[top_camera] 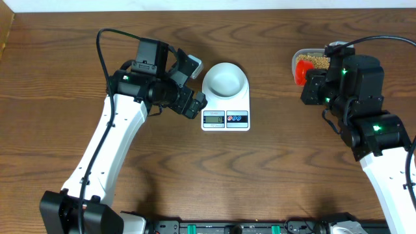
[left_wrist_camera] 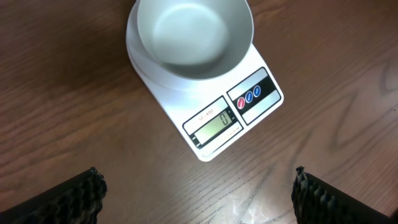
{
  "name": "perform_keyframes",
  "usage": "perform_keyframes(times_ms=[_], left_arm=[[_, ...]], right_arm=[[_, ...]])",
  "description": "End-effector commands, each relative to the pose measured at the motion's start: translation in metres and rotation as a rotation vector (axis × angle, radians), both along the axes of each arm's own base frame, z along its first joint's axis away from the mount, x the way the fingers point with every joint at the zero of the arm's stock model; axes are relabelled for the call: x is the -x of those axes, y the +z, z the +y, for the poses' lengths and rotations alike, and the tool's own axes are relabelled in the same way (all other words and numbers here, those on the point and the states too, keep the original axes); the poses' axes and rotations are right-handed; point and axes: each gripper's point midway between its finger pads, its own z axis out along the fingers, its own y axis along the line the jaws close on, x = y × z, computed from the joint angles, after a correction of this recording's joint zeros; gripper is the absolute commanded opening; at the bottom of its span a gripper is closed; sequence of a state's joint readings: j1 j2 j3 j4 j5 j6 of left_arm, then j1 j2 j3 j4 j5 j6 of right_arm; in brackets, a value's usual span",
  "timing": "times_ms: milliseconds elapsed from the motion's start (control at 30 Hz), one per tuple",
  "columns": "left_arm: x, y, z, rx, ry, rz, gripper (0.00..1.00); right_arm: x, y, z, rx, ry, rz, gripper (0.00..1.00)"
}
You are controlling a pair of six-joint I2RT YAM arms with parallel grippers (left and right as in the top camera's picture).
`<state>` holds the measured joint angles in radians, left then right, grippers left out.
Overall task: Scoop item into bowl and weigh 50g on scale
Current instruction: 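Retract the left gripper to the left of the scale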
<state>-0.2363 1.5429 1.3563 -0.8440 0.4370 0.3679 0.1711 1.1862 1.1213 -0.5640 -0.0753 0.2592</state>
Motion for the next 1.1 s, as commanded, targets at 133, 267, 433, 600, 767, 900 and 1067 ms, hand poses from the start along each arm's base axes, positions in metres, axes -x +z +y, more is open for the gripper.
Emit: perform_keyframes(times_ms=[133,267,433,600,767,900,1067], left_arm=[[-0.002,0.026,0.006,-0.016,0.004,-0.109,0.98],[0.001,0.043,0.011,-0.020,0.016,-0.163,0.98],[0.003,0.047,0.011,-0.015,0.021,-0.172,0.98],[0.001,0.041,0.010,-0.015,0.020,-0.170,0.98],[-0.001,0.029,0.013,-0.031,0.029,-0.167,0.98],[-0.001,0.018,0.014,-0.039,0.033,-0.164,0.98],[0.000,0.002,0.012,-0.039,0.027,-0.156,0.98]], right_arm=[[0.000,0.016,-0.002,-0.016,-0.007,-0.036,0.01],[0.000,0.016,-0.002,-0.016,-0.008,-0.036,0.01],[0.000,0.016,-0.002,-0.017,-0.008,-0.036,0.01],[0.000,0.016,-0.002,-0.017,-0.008,-0.035,0.01],[0.000,0.016,-0.002,-0.017,-0.008,-0.035,0.01],[0.000,0.016,-0.002,-0.017,-0.007,-0.035,0.01],[0.000,0.016,-0.002,-0.018,-0.008,-0.034,0.01]])
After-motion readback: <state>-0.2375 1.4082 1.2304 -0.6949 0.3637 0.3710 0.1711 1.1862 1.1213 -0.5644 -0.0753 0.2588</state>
